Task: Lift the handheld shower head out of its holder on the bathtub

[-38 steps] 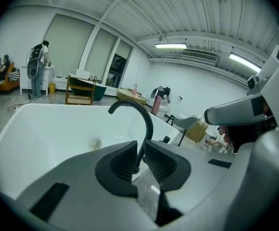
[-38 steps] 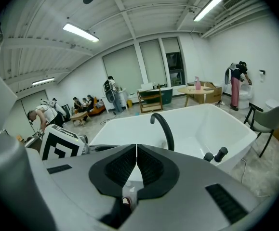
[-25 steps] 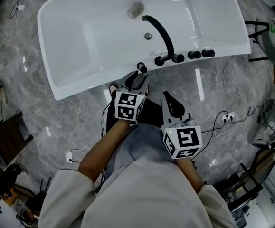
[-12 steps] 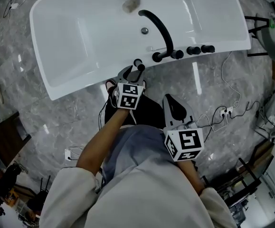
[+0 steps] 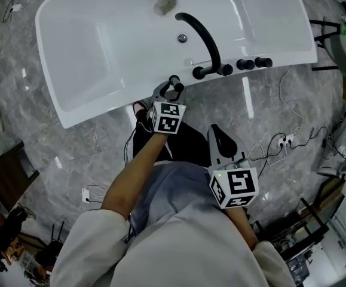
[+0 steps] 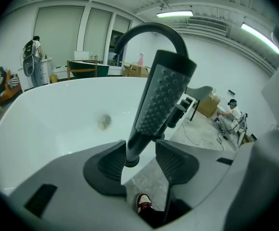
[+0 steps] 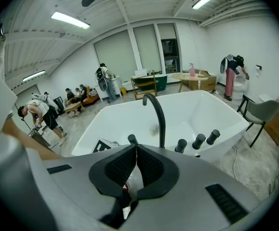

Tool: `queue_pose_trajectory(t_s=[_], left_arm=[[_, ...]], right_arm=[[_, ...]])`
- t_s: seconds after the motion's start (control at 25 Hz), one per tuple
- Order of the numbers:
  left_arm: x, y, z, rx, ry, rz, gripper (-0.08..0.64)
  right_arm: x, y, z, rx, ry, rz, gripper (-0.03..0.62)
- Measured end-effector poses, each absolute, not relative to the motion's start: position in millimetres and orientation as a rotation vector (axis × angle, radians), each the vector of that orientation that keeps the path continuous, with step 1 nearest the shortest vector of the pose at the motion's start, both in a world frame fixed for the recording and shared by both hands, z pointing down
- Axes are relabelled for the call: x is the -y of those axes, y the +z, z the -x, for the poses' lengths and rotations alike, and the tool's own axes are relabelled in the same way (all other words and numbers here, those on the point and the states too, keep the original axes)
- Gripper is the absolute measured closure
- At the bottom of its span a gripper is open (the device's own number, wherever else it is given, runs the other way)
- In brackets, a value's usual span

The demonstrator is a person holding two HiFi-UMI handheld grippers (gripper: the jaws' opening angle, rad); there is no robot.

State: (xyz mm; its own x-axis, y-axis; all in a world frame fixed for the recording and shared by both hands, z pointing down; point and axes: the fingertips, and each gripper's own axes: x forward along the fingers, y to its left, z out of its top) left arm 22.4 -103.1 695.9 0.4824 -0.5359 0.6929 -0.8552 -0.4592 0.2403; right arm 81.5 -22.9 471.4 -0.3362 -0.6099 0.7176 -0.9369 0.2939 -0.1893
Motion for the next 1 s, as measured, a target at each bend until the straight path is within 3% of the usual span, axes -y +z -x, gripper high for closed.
queue_pose_trajectory(t_s=[1.0], left_arm=[[124, 735, -25, 1.229, 0.71, -2.052, 0.388]], right_arm=[[-2, 490, -100, 1.964, 0.883, -1.397, 0.574]])
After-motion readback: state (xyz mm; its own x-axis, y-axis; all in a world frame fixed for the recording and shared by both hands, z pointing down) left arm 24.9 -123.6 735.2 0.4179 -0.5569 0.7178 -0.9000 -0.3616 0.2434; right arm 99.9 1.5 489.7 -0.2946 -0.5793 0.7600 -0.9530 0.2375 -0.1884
